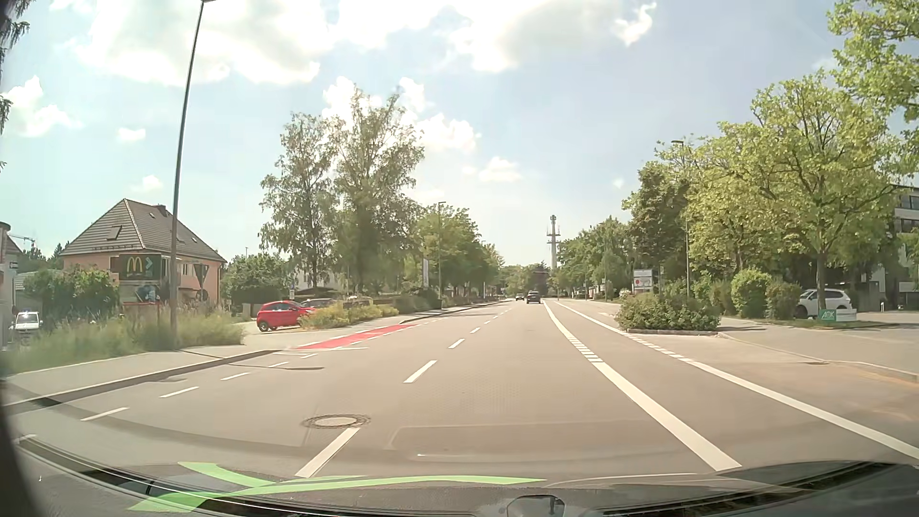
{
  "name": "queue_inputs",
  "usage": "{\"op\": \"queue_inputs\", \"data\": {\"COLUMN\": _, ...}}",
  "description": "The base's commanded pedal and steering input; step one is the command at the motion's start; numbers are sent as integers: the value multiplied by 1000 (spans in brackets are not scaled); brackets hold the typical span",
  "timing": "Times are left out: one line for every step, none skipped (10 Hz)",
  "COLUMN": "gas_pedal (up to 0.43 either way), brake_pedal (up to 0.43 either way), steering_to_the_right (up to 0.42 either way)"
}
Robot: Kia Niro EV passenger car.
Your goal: Follow the waypoints while adhering to traffic rules and regulations
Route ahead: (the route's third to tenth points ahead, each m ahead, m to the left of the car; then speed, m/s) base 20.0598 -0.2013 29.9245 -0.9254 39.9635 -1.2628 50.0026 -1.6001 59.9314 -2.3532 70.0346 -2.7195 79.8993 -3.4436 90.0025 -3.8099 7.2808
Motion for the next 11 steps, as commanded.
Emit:
{"op": "queue_inputs", "data": {"gas_pedal": 177, "brake_pedal": 0, "steering_to_the_right": 11}}
{"op": "queue_inputs", "data": {"gas_pedal": 177, "brake_pedal": 0, "steering_to_the_right": 10}}
{"op": "queue_inputs", "data": {"gas_pedal": 177, "brake_pedal": 0, "steering_to_the_right": 11}}
{"op": "queue_inputs", "data": {"gas_pedal": 177, "brake_pedal": 0, "steering_to_the_right": 10}}
{"op": "queue_inputs", "data": {"gas_pedal": 169, "brake_pedal": 0, "steering_to_the_right": 11}}
{"op": "queue_inputs", "data": {"gas_pedal": 157, "brake_pedal": 0, "steering_to_the_right": 11}}
{"op": "queue_inputs", "data": {"gas_pedal": 157, "brake_pedal": 0, "steering_to_the_right": 10}}
{"op": "queue_inputs", "data": {"gas_pedal": 157, "brake_pedal": 0, "steering_to_the_right": 11}}
{"op": "queue_inputs", "data": {"gas_pedal": 157, "brake_pedal": 0, "steering_to_the_right": 11}}
{"op": "queue_inputs", "data": {"gas_pedal": 150, "brake_pedal": 0, "steering_to_the_right": 11}}
{"op": "queue_inputs", "data": {"gas_pedal": 150, "brake_pedal": 0, "steering_to_the_right": 11}}
